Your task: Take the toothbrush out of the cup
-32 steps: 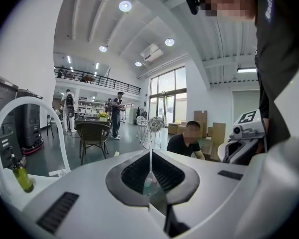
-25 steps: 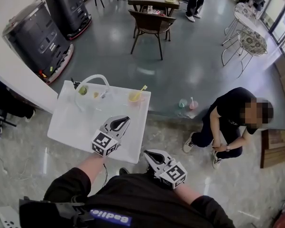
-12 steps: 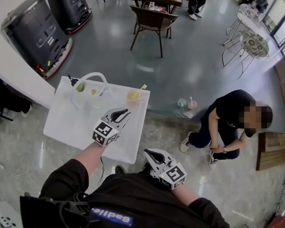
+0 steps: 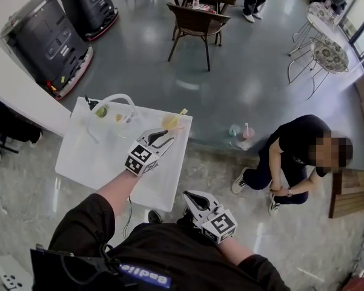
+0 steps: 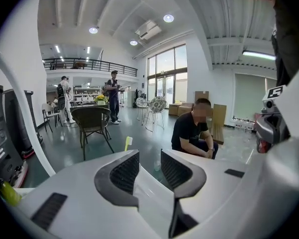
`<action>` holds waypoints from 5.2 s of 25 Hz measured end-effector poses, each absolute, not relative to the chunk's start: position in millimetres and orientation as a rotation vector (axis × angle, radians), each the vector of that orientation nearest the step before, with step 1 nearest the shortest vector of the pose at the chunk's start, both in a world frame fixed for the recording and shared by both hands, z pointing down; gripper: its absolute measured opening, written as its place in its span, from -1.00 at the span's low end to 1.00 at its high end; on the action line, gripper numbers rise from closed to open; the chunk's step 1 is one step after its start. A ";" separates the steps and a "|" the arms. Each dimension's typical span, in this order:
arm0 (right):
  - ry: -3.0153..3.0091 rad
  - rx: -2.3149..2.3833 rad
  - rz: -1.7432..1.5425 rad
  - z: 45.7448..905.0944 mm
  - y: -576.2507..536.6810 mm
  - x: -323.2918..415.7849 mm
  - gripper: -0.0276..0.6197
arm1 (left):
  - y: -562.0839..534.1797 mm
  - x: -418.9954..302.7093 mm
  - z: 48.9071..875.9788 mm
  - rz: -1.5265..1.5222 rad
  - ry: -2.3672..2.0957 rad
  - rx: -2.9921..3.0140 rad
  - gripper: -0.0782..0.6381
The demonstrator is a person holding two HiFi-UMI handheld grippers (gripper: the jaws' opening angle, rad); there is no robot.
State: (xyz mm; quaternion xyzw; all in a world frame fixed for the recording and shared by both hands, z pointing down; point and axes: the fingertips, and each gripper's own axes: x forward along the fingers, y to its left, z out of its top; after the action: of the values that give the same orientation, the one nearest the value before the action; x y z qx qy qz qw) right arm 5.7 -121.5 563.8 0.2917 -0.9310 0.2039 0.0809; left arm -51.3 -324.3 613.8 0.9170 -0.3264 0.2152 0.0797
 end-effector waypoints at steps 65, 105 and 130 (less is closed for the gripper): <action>-2.665 0.945 0.748 609.3 -112.2 52.6 -0.88 | -437.0 -27.7 681.2 1.048 -1.100 2.719 -0.73; -2.768 0.920 0.599 563.8 -89.9 24.4 -0.88 | -314.5 -86.2 560.4 0.458 -1.330 2.741 -0.73; -2.829 0.800 0.487 547.8 -72.5 -19.4 -0.88 | -205.6 -125.2 496.5 0.247 -1.393 2.746 -0.73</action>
State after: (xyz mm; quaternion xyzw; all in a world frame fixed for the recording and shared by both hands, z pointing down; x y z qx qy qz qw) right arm -19.4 -72.5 547.8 0.2677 -0.9462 0.1630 0.0807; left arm -125.2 -205.6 496.5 0.8886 -0.4509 0.0800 0.0263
